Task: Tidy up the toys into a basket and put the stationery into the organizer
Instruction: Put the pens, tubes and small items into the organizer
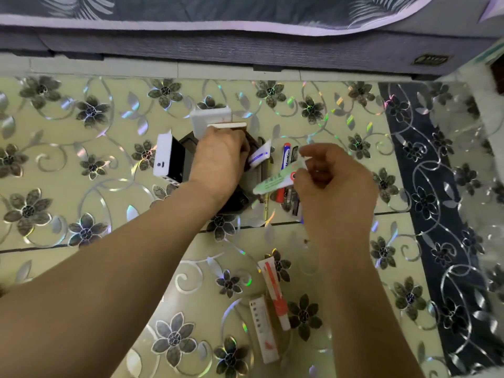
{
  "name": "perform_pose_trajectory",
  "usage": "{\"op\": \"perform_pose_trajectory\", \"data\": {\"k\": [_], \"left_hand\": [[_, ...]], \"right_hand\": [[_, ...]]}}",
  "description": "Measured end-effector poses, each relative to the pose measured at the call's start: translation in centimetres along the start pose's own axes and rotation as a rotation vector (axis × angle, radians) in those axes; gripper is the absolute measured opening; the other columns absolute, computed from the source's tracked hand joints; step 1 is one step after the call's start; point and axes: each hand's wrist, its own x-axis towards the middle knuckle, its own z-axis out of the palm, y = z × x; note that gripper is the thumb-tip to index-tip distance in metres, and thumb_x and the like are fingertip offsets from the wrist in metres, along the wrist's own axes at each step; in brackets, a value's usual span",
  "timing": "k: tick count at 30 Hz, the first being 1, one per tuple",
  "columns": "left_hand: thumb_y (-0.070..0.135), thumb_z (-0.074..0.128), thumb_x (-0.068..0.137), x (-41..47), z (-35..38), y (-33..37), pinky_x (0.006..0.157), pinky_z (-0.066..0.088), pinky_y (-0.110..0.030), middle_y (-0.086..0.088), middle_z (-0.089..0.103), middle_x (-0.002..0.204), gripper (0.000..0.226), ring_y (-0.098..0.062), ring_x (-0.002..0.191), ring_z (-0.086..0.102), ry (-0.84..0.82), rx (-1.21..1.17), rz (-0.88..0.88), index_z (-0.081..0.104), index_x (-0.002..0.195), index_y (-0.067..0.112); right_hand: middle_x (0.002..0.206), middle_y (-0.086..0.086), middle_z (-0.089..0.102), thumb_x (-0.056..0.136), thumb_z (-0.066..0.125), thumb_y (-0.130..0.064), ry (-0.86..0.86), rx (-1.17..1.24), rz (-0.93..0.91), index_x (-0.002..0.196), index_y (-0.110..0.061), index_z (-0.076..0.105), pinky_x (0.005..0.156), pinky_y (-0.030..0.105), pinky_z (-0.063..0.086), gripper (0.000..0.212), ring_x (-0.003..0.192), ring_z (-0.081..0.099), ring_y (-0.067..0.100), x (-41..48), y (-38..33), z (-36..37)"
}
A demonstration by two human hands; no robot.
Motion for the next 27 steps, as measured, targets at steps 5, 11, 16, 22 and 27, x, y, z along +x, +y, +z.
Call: {"op": "perform_pose_trajectory", "data": {"k": [5,11,16,22,27], "left_hand": [[0.019,0.054,0.081,-0.1,-0.6,0.2,0.069,0.044,-0.033,-0.011,0.071,0.093,0.021,-0.033,0.092,0.061,0.027,-0.059,-0.005,0.069,0.094,0.015],[0.026,0.052,0.081,-1.3,0.1,-0.5,0.068,0.050,-0.038,-0.005,0.069,0.092,0.023,-0.030,0.086,0.062,0.045,-0.098,0.071,0.068,0.096,0.018],[0.018,0.036,0.077,-3.2,-0.2,-0.4,0.087,0.045,-0.032,-0.004,0.068,0.110,0.045,-0.027,0.103,0.060,0.178,-0.220,0.037,0.067,0.110,0.015],[-0.003,0.049,0.080,-9.0,-0.9,0.0,0.084,0.035,-0.016,-0.002,0.059,0.105,0.035,-0.020,0.098,0.051,0.266,-0.375,-0.081,0.061,0.107,0.015],[0.000,0.051,0.074,-16.5,0.7,1.8,0.069,0.035,-0.021,0.001,0.054,0.100,0.032,-0.017,0.088,0.052,0.009,-0.423,-0.090,0.055,0.100,0.018]], "right_hand": [[0.085,-0.005,0.069,0.081,0.059,-0.007,-0.003,-0.070,-0.147,0.100,-0.020,0.068,0.079,0.033,0.050,0.025,0.080,0.065,0.016,3.0,0.0,2.6],[0.088,0.002,0.071,0.079,0.061,0.000,-0.209,-0.121,-0.237,0.097,-0.017,0.067,0.076,0.042,0.052,0.026,0.082,0.065,0.026,4.0,3.9,7.8],[0.109,-0.001,0.069,0.079,0.055,0.007,-0.288,0.115,-0.139,0.120,-0.017,0.060,0.093,0.040,0.052,0.048,0.102,0.066,0.014,3.0,4.8,7.9],[0.098,-0.004,0.066,0.081,0.054,0.005,-0.203,-0.026,-0.040,0.112,-0.023,0.061,0.082,0.040,0.054,0.042,0.088,0.062,0.013,-2.0,7.3,4.2],[0.091,-0.002,0.064,0.079,0.061,-0.002,-0.412,-0.243,0.065,0.099,-0.023,0.063,0.076,0.035,0.051,0.030,0.084,0.060,0.018,-8.4,9.6,2.6]]}}
